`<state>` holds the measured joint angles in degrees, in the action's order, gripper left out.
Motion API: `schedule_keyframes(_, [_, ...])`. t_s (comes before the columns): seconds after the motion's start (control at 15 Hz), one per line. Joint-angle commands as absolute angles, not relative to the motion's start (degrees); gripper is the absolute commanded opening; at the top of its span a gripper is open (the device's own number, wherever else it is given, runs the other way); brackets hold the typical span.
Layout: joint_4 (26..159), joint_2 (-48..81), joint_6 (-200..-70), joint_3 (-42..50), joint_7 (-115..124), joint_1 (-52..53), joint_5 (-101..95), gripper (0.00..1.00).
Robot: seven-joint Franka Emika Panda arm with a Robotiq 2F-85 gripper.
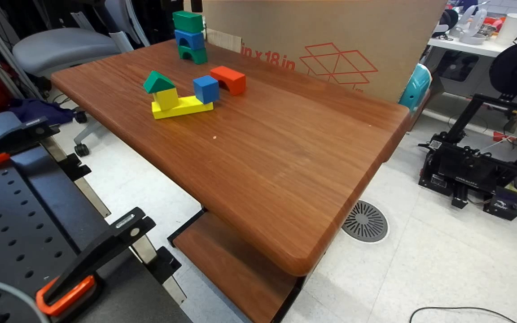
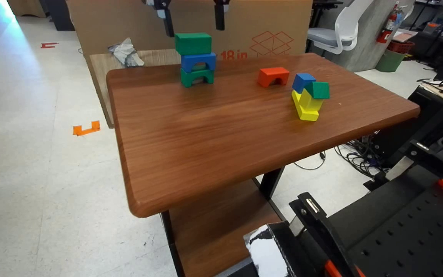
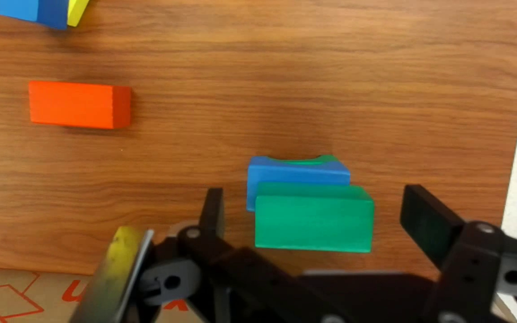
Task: Pick up the green object and put it on the table
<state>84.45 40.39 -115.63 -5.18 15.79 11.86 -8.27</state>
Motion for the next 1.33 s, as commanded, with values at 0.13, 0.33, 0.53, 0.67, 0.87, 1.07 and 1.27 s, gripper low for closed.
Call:
schedule_keyframes(0.13, [78.6, 44.2, -111.0, -3.2, 15.8, 14.0, -8.1, 1.00])
schedule_keyframes(0.33, [77.1, 45.4, -109.1, -3.0, 15.6, 14.4, -8.4, 1.00])
schedule_keyframes(0.53, [76.0, 46.0, -107.9, -2.6, 15.5, 14.6, -8.7, 0.87])
schedule_keyframes(0.67, [75.3, 46.1, -107.5, -2.3, 15.6, 14.8, -8.8, 0.68])
schedule_keyframes(0.87, [75.0, 45.7, -107.3, -2.3, 15.0, 14.9, -9.1, 0.42])
schedule_keyframes(1.07, [76.7, 44.0, -107.8, -2.8, 13.4, 14.6, -9.0, 0.42])
schedule_keyframes(1.27, [80.4, 41.1, -108.7, -3.0, 11.9, 14.3, -9.0, 0.42])
